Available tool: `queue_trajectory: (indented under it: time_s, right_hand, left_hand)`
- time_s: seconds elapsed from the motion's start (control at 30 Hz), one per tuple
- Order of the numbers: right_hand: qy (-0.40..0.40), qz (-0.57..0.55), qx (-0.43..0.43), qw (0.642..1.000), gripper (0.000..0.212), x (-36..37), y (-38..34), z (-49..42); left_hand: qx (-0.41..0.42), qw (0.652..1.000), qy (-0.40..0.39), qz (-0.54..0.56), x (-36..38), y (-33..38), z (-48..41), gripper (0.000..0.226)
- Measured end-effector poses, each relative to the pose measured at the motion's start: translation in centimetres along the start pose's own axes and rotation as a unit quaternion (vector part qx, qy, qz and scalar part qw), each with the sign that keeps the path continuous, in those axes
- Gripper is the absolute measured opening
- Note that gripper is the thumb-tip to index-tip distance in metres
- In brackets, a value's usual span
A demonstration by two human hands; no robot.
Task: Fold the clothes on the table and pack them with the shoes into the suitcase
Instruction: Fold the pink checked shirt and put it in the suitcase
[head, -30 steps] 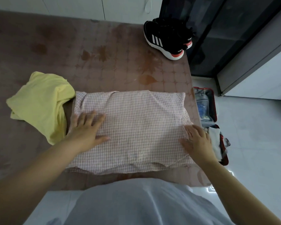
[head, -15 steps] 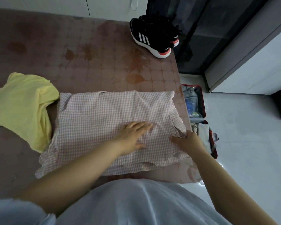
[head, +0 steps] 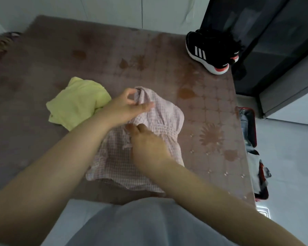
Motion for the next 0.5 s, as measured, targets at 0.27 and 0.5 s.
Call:
queue_trajectory:
  time_s: [0.27, 0.5]
  right_hand:
    - [-0.163, -0.167, -0.144, 0.962, 0.069, 9.8, -6.1, -0.4]
    - [0.078, -0.200, 0.000, 0.977, 0.036, 4.0, 3.4, 4.0]
  left_hand:
    - [-0.073, 0.994, 0.071, 0.030, -3.0, -9.8, -3.8, 0.070]
    - [-0.004, 0.993, 0.118, -0.021, -5.4, -9.9, -2.7, 0.060]
Point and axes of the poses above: each hand's wrist, its own z-axis away from the middle knuckle, its own x-axis out of the palm, y = z × x, the point moved 10 cm from there along -z, towards the middle knuckle, and after that the axes turned 15 degrees about -x, right-handed, at the moved point
